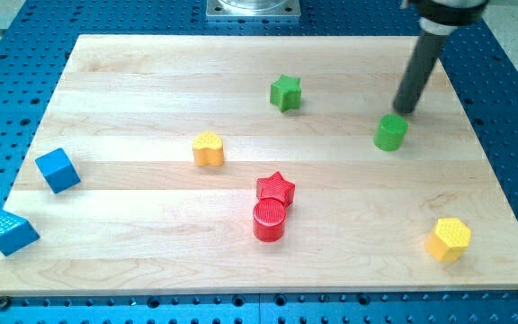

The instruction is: Place your arm in between the green star and the red star

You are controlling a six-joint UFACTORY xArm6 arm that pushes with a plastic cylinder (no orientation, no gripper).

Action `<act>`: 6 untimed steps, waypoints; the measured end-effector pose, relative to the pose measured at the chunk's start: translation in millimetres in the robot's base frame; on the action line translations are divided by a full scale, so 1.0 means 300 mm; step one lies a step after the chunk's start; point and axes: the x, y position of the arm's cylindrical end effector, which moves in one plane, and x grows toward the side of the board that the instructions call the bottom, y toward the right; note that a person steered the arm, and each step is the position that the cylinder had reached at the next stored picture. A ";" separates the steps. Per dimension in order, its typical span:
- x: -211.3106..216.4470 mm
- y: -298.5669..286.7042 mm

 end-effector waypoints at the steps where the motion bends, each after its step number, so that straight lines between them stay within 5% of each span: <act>1: -0.003 -0.048; 3: -0.009 -0.091; 4: -0.007 -0.333; 6: 0.347 -0.589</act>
